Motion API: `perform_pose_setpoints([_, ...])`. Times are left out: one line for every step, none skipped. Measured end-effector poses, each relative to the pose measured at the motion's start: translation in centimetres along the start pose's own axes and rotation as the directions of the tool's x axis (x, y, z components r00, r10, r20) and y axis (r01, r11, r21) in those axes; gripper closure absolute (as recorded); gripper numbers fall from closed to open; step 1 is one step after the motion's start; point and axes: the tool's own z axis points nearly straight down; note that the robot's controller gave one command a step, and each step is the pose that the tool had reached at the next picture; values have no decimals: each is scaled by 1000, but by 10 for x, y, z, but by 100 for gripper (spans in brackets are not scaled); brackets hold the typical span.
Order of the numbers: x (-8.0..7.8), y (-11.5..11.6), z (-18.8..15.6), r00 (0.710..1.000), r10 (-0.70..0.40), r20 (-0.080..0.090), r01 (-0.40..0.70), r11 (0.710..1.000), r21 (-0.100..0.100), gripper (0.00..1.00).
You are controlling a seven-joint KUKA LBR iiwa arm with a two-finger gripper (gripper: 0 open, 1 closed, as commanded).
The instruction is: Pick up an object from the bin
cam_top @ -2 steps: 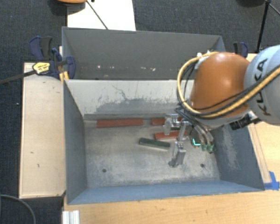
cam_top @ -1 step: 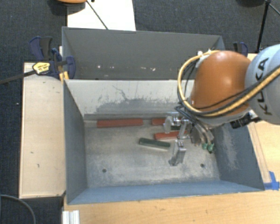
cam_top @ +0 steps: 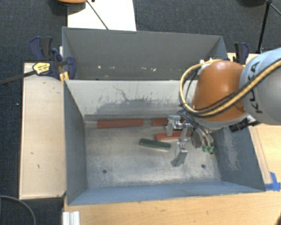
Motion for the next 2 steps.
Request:
perform_pose_setpoints([1, 19, 68, 999, -49, -3, 49, 999, 1, 0])
perform_pose_setpoints([-24, -1, 90, 1000, 8, -14, -8, 1000, -4, 0])
